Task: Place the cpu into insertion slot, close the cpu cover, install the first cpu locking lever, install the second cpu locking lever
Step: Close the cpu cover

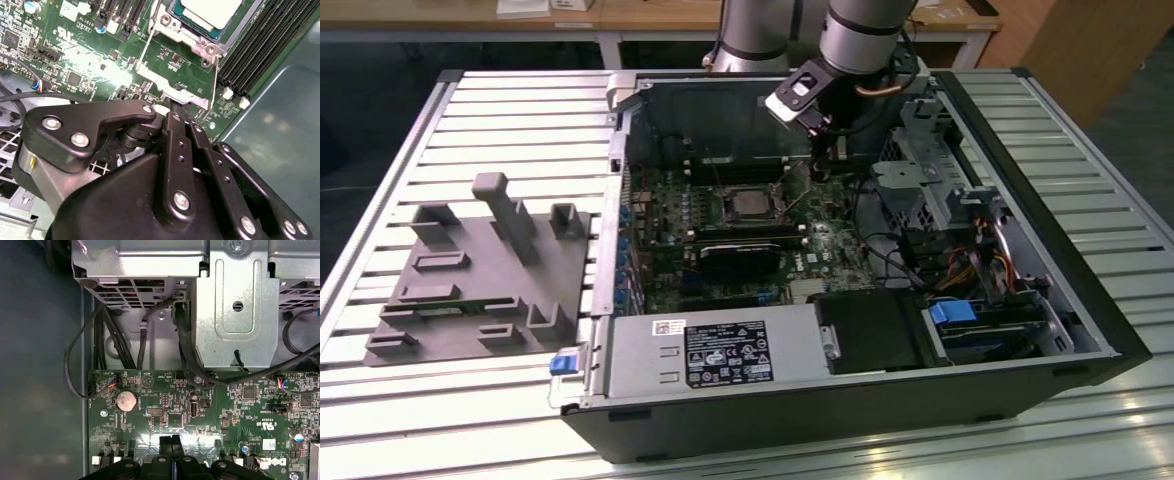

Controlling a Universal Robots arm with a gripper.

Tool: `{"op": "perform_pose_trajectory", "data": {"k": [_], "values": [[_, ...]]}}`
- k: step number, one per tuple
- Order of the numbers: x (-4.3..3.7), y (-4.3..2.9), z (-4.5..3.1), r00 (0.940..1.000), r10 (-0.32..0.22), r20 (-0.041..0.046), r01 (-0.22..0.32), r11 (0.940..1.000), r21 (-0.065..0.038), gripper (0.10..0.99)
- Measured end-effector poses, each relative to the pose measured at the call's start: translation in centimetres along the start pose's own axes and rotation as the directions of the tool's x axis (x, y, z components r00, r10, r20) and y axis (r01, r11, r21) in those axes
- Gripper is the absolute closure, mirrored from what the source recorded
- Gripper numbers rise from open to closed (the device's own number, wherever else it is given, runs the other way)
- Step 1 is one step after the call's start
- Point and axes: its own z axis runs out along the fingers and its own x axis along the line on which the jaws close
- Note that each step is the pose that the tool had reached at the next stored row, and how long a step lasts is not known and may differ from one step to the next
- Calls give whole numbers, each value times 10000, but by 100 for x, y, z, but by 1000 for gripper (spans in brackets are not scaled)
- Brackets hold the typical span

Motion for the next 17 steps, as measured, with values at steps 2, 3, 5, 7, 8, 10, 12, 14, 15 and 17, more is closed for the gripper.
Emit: {"op": "perform_pose_trajectory", "data": {"k": [2,3,5,7,8,10,12,14,15,17], "values": [[0,-6,0,10000,0,0,0,10000,-2,984],[0,-20,1,10000,-1,0,1,10000,-9,984],[-1,-67,4,10000,-2,-1,2,10000,-39,984],[-2,-129,7,10000,-2,-2,2,10000,-83,984],[-2,-162,8,10000,-5,-2,5,9999,-108,984],[-3,-231,12,10000,-4,-3,4,9999,-164,984],[-4,-301,15,10000,-4,-3,4,9998,-220,984],[-6,-361,17,10000,-6,-2,6,9996,-267,984],[-6,-390,19,10000,-6,-4,6,9996,-289,984],[-7,-449,22,10000,-8,-5,7,9994,-333,984]]}}
